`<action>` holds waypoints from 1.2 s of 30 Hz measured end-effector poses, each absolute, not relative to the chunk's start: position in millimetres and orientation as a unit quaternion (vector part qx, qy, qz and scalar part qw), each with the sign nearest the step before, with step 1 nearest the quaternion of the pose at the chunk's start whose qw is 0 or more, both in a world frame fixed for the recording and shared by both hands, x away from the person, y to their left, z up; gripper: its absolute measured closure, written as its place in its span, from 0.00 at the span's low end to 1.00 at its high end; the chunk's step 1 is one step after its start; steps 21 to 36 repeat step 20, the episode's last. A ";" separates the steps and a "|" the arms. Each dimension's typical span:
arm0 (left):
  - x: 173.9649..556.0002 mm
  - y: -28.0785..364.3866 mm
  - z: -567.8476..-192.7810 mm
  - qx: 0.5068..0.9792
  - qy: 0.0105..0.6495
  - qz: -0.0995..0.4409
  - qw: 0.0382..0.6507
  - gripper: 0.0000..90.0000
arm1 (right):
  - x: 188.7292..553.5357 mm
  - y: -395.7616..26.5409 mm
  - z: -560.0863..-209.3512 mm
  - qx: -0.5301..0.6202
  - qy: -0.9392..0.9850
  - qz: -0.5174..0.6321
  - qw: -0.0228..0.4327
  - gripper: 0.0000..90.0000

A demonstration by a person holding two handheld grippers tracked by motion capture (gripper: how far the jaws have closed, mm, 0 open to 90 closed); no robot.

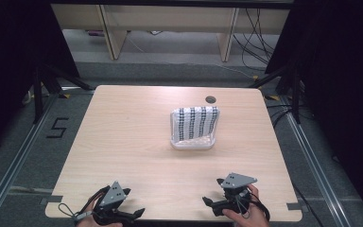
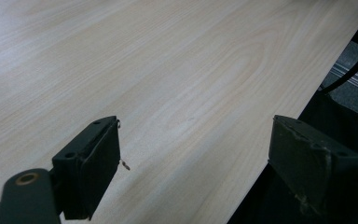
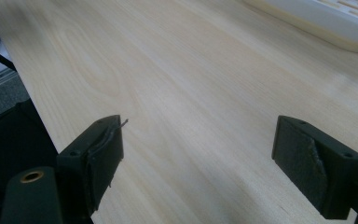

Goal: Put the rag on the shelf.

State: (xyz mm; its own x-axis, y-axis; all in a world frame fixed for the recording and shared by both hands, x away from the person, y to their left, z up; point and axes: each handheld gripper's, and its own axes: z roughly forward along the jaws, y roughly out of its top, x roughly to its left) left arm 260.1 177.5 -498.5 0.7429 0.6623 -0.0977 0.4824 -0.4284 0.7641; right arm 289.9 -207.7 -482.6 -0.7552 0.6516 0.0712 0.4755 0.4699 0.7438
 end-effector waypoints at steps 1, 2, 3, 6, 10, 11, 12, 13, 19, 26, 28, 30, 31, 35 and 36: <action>259.9 177.6 -498.8 0.835 0.346 0.109 0.413 0.18 | 290.0 -208.1 -482.3 0.330 0.851 0.393 0.112 0.20; 260.9 179.2 -498.5 0.840 0.342 0.113 0.406 0.18 | 290.1 -208.1 -482.2 0.330 0.851 0.393 0.113 0.20; 260.9 179.2 -498.8 0.838 0.344 0.112 0.407 0.18 | 290.0 -208.2 -481.9 0.330 0.851 0.392 0.113 0.20; 261.2 179.7 -499.2 0.840 0.342 0.110 0.406 0.18 | 290.3 -207.5 -482.6 0.327 0.851 0.396 0.114 0.20; 261.2 179.5 -499.7 0.836 0.350 0.111 0.409 0.18 | 289.7 -207.4 -482.4 0.329 0.850 0.396 0.112 0.20; 261.4 179.7 -499.7 0.836 0.348 0.111 0.410 0.18 | 290.3 -207.7 -482.4 0.326 0.851 0.396 0.113 0.20; 261.9 181.1 -499.3 0.840 0.345 0.113 0.403 0.18 | 290.3 -207.7 -482.4 0.326 0.851 0.396 0.113 0.20; 262.6 181.5 -499.6 0.840 0.345 0.114 0.402 0.18 | 290.7 -207.9 -482.5 0.325 0.851 0.396 0.115 0.20; 262.5 181.4 -500.2 0.840 0.345 0.113 0.403 0.18 | 290.9 -208.1 -482.6 0.328 0.850 0.397 0.106 0.20; 262.8 180.7 -501.3 0.836 0.347 0.112 0.411 0.18 | 290.9 -208.2 -482.6 0.329 0.850 0.398 0.106 0.20; 262.8 180.7 -501.3 0.836 0.347 0.112 0.411 0.18 | 290.9 -208.2 -482.6 0.329 0.850 0.398 0.106 0.20; 262.8 180.7 -501.3 0.836 0.347 0.112 0.411 0.18 | 290.9 -208.2 -482.6 0.329 0.850 0.398 0.106 0.20; 262.8 180.7 -501.3 0.836 0.347 0.112 0.411 0.18 | 290.9 -208.2 -482.6 0.329 0.850 0.398 0.106 0.20; 262.8 180.7 -501.3 0.836 0.347 0.112 0.411 0.18 | 290.9 -208.2 -482.6 0.329 0.850 0.398 0.106 0.20; 262.8 180.7 -501.3 0.836 0.347 0.112 0.411 0.18 | 290.9 -208.2 -482.6 0.329 0.850 0.398 0.106 0.20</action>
